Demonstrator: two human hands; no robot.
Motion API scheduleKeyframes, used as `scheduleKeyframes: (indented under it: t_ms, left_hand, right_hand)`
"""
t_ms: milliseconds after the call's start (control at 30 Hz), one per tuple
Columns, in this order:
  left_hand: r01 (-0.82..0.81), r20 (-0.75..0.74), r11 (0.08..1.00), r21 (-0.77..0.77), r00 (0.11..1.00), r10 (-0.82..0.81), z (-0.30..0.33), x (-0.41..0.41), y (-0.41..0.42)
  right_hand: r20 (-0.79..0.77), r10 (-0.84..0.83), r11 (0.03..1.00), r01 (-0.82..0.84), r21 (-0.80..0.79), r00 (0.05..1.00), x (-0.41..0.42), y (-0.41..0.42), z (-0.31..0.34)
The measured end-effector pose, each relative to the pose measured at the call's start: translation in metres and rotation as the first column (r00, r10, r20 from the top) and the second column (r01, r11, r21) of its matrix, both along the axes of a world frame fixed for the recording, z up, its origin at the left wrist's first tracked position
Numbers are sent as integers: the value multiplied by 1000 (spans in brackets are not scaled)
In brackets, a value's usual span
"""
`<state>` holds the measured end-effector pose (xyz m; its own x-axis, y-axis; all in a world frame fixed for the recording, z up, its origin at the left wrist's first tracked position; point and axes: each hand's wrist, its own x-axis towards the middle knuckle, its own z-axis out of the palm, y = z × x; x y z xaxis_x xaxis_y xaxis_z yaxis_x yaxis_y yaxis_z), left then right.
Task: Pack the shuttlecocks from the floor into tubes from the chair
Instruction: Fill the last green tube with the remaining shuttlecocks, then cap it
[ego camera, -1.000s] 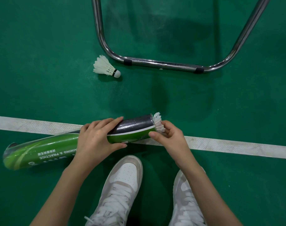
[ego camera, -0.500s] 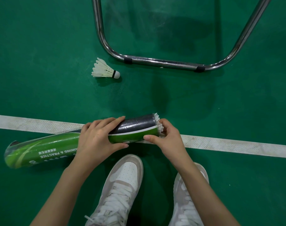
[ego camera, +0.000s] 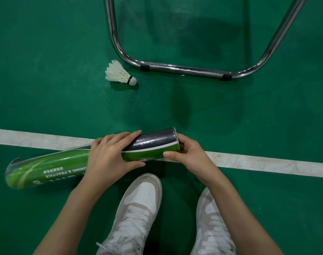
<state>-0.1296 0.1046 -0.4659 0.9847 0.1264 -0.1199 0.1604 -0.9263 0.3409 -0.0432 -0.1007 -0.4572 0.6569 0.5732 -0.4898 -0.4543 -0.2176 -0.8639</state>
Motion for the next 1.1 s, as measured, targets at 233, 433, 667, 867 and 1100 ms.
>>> scheduleKeyframes:
  t_ms: [233, 433, 667, 867, 1100]
  left_hand:
    - [16, 3, 1000, 1, 1000, -16, 0, 0, -2]
    - [23, -1, 1000, 0, 1000, -23, 0, 1, -1]
    - [10, -23, 1000, -24, 1000, -11, 1, -1, 2]
    - [-14, -55, 1000, -21, 998, 13, 2, -1, 7]
    - [-21, -53, 999, -25, 998, 20, 3, -1, 8]
  right_hand:
    - [17, 4, 1000, -4, 3, 1000, 2, -5, -2]
    - [-18, 62, 998, -61, 33, 998, 4, -6, 2]
    - [-90, 164, 986, -160, 43, 982, 10, -4, 1]
    - [-104, 199, 979, -194, 56, 974, 14, 2, 4]
    - [-104, 261, 965, -259, 32, 960, 19, 4, 2]
